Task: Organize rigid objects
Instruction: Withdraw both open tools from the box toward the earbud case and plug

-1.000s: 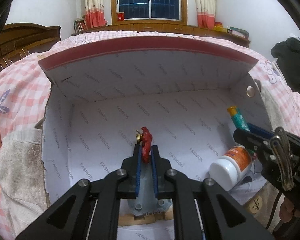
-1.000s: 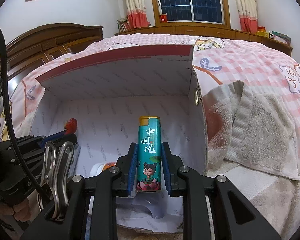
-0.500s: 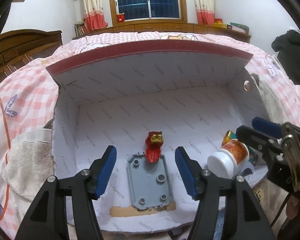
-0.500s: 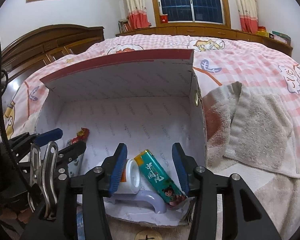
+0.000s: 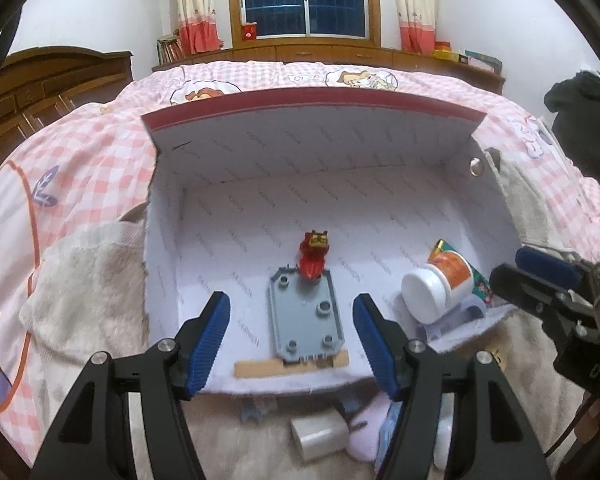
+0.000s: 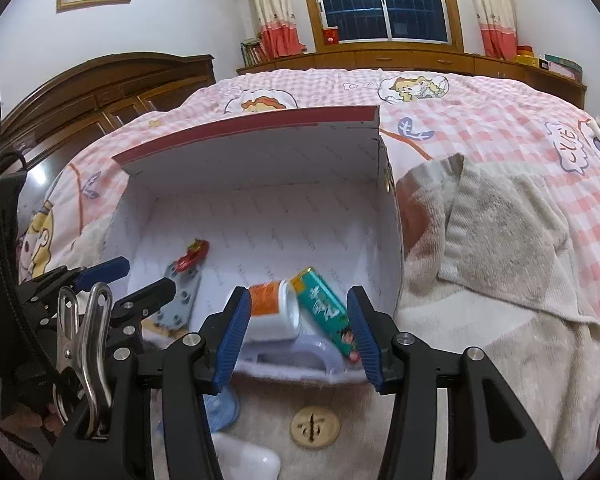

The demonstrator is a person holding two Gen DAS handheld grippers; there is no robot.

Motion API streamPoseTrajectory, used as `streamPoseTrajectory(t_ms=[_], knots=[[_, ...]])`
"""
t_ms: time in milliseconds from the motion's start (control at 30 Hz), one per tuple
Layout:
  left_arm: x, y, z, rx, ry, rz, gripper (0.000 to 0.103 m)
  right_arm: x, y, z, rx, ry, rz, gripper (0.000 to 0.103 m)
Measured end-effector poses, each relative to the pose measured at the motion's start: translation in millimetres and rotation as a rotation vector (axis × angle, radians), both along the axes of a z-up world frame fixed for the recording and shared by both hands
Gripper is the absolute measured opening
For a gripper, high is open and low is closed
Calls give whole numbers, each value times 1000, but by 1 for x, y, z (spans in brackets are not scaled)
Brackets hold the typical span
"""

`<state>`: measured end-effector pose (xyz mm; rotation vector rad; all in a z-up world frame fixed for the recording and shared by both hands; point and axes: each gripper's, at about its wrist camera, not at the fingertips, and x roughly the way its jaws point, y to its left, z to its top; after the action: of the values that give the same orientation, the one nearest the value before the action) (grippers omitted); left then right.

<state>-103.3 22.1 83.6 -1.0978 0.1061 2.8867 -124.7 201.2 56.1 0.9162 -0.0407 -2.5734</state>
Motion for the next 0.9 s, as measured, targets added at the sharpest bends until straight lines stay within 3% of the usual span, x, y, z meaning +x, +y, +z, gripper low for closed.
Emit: streamPoseTrajectory(t_ms=[400, 900], knots=[[40, -6, 5, 9, 2, 14, 68, 43, -5, 2, 10, -15, 43, 51], [85, -10, -3, 13, -9, 8, 68, 84, -3, -16, 38, -73, 70, 51]])
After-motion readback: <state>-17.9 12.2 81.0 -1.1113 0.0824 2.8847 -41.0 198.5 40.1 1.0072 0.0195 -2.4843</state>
